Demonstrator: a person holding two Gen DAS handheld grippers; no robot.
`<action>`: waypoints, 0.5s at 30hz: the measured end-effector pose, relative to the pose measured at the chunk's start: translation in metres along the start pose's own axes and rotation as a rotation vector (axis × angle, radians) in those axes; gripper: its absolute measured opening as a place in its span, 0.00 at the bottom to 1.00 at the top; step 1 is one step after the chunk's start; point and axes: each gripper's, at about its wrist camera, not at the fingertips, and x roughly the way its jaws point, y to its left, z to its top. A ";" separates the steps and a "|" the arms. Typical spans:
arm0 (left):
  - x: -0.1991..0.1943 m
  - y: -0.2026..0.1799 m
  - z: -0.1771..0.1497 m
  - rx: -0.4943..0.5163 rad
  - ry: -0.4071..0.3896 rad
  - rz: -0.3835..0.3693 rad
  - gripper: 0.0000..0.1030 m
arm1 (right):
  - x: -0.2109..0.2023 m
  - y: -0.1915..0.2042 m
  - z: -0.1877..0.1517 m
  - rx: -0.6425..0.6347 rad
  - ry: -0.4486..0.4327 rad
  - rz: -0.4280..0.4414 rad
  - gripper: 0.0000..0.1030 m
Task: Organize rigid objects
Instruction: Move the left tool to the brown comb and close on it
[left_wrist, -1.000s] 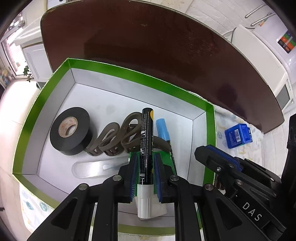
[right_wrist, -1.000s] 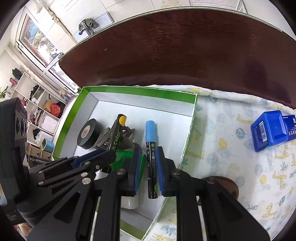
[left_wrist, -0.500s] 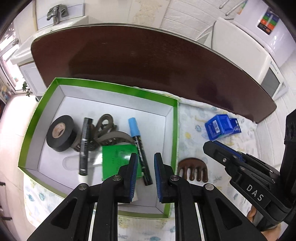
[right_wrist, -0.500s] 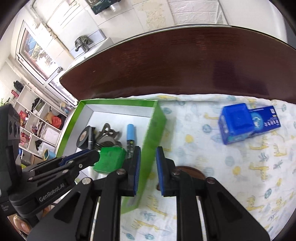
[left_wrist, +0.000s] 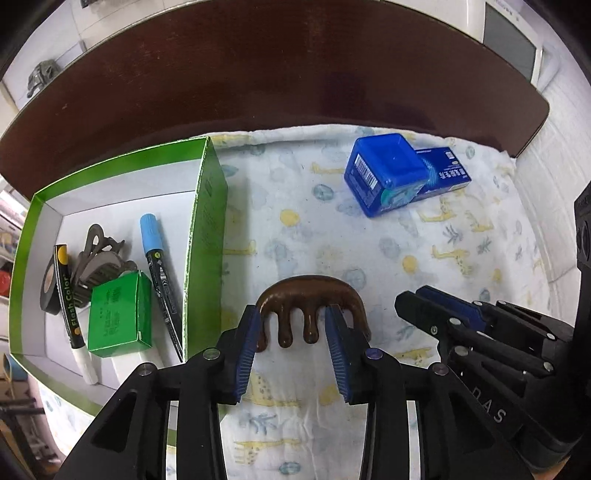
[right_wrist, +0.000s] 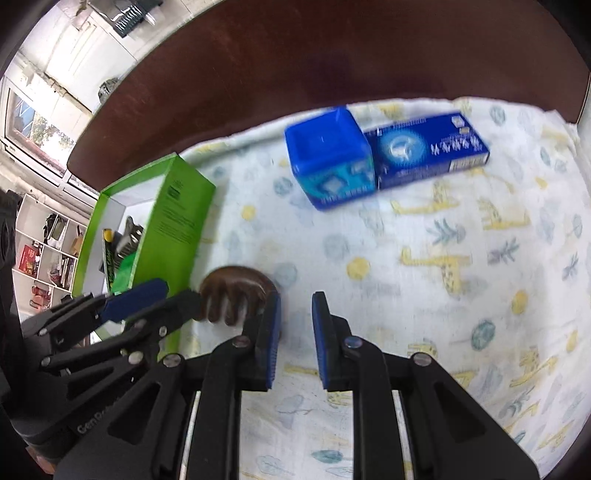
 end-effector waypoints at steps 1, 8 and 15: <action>0.004 -0.001 0.000 0.001 0.009 0.011 0.36 | 0.005 0.000 -0.002 0.000 0.015 0.012 0.18; 0.007 0.006 0.001 -0.026 0.013 0.064 0.36 | 0.026 0.003 -0.006 -0.010 0.055 0.065 0.18; 0.012 0.012 0.002 -0.044 0.022 0.064 0.36 | 0.034 0.011 -0.008 -0.023 0.095 0.138 0.21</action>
